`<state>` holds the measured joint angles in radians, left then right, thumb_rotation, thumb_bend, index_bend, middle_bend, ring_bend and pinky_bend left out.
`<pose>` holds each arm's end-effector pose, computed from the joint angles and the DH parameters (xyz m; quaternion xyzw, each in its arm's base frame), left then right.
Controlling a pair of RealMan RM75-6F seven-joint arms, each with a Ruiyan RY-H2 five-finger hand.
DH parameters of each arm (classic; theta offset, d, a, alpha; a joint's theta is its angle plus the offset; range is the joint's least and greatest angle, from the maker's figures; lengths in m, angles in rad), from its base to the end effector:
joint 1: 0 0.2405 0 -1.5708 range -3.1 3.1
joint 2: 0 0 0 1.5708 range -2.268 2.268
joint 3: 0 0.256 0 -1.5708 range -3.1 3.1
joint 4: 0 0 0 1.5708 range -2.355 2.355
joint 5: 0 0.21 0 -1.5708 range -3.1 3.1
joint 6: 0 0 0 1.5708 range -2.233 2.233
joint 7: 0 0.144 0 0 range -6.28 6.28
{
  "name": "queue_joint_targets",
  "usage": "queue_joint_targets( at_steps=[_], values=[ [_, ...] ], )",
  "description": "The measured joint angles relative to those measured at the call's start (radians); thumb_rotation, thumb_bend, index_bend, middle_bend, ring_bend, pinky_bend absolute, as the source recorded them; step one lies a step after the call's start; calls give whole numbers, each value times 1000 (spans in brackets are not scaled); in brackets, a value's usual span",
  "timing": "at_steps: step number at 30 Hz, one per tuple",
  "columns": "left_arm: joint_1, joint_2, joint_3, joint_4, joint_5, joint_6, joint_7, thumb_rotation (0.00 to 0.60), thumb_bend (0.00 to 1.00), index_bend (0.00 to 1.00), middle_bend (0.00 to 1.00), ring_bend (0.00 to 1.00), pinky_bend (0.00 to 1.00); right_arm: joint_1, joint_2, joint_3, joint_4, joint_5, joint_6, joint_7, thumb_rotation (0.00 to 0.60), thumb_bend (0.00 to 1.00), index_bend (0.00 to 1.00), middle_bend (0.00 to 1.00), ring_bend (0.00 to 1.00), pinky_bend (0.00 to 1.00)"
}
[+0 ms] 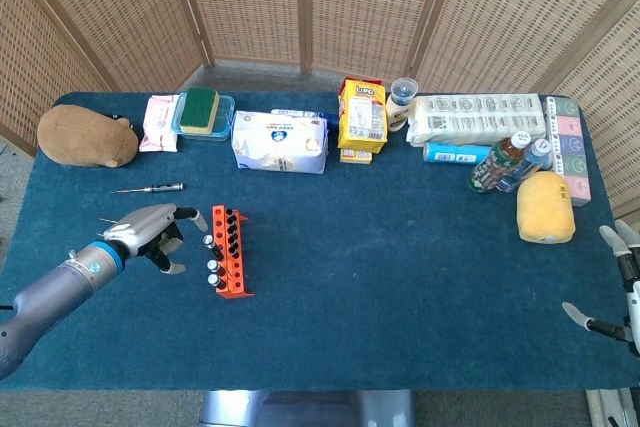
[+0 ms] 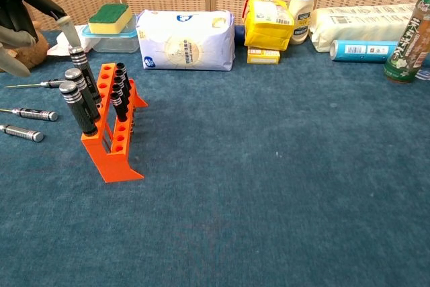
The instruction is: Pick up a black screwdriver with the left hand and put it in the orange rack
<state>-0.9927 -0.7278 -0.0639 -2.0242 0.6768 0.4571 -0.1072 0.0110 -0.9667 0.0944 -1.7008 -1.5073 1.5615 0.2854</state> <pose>-0.1365 0.3200 0.1388 -0.6755 -0.6220 -0.2390 0.3158 -0.3053 -0.1663 0.2140 0.5175 -0.4279 0.4744 0.5693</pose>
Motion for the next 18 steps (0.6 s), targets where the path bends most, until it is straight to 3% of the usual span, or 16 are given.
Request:
queue_joint_targets(
  at_steps=[18],
  values=[
    [-77, 10, 43, -23, -68, -31, 21, 600, 212, 300, 903, 785, 863, -2, 4, 2, 2, 3, 2, 12, 600, 0, 44, 4, 3, 0]
  ],
)
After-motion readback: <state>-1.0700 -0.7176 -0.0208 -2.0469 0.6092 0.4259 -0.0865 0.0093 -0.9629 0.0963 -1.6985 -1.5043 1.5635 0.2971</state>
